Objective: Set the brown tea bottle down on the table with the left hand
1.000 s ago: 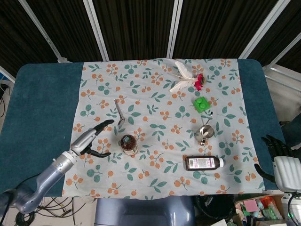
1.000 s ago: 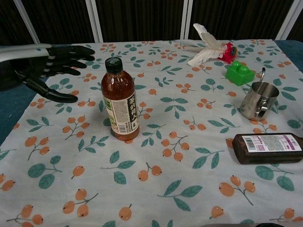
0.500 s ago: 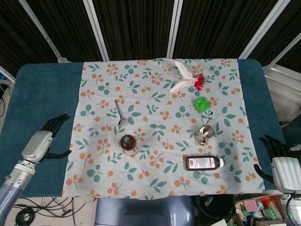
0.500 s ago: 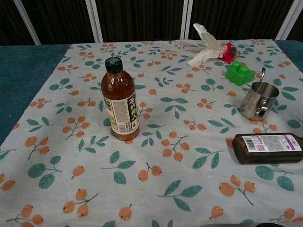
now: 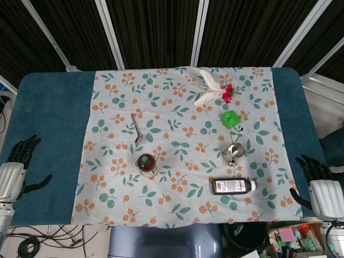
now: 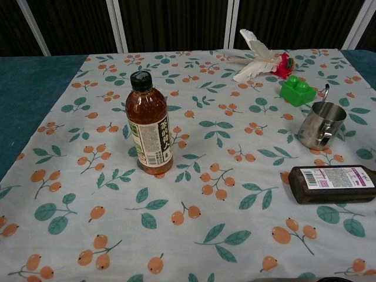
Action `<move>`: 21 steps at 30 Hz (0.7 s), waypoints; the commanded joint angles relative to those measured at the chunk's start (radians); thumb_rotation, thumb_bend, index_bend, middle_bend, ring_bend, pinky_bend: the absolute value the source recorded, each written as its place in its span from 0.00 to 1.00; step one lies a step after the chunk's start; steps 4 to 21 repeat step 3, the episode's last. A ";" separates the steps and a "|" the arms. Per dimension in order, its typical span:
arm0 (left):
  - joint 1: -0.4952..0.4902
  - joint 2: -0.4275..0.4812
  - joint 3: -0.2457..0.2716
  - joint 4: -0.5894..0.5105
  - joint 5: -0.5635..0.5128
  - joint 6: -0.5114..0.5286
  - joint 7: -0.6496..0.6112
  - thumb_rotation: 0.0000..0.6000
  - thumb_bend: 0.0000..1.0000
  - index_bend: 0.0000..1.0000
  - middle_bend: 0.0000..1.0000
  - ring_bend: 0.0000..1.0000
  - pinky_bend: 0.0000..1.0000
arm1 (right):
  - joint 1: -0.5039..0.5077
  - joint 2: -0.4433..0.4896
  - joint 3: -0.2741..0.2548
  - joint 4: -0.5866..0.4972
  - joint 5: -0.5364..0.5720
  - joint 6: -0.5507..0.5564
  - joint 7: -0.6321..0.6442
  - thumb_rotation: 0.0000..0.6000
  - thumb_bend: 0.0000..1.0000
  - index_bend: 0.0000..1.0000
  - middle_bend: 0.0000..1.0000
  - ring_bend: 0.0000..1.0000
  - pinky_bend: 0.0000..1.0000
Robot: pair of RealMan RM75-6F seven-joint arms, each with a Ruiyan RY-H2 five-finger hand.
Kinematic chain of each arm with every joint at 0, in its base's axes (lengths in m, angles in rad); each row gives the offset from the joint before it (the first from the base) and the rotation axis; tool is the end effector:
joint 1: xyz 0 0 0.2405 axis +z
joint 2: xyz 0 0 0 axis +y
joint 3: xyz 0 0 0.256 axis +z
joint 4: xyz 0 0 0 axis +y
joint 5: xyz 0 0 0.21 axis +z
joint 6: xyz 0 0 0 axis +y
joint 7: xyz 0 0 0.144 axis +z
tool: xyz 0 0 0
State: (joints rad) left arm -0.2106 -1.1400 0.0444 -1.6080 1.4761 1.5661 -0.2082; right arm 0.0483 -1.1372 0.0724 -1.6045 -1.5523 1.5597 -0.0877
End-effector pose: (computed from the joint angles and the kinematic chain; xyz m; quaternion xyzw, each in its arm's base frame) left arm -0.2933 0.1996 0.1525 -0.5694 -0.4241 -0.4764 0.5186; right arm -0.3045 -0.1738 0.1641 0.5964 -0.3361 0.3937 0.6135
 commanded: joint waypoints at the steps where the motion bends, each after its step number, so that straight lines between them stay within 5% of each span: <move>1: 0.036 -0.013 -0.007 0.041 -0.014 0.021 -0.035 1.00 0.22 0.01 0.00 0.00 0.02 | 0.000 0.000 0.000 0.001 -0.002 0.001 -0.001 1.00 0.16 0.15 0.09 0.13 0.19; 21: 0.041 -0.002 -0.009 0.038 -0.015 0.016 -0.039 1.00 0.22 0.01 0.00 0.00 0.02 | 0.000 -0.001 -0.001 0.000 0.000 -0.001 0.000 1.00 0.16 0.15 0.09 0.13 0.19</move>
